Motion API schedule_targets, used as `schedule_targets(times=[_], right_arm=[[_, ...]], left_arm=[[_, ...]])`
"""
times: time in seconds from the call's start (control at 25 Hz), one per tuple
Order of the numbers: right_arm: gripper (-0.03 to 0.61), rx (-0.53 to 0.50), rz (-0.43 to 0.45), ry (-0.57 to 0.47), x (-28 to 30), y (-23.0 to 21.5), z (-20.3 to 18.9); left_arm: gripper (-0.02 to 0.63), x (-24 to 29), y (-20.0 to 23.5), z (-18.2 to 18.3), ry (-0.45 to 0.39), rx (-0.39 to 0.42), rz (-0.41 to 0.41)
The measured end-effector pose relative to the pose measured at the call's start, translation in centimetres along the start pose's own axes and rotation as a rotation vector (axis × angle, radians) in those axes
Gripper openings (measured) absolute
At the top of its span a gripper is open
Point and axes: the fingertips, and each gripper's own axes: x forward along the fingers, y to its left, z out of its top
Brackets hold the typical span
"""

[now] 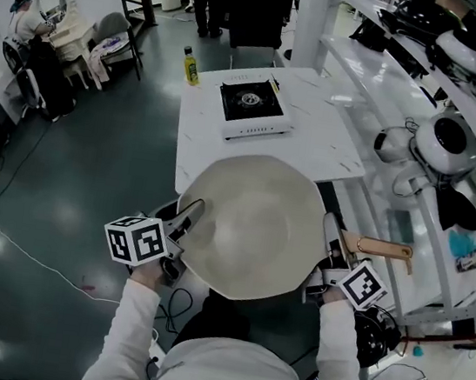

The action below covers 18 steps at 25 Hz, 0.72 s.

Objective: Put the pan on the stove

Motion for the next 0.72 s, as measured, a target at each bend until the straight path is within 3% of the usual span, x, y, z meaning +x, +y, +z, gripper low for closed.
schedule_targets(times=[0.4, 0.72], right_arm=[[0.163, 0.007, 0.018, -0.005, 4.9, -0.5, 0.1], [0.163, 0.007, -0.007, -0.016, 11.5, -2.3, 0.7]], left_arm=[[0.167, 2.3, 2.8, 2.7, 0.000, 0.006, 0.014], [0.167, 7.8, 7.0, 6.2, 0.011, -0.001, -0.012]])
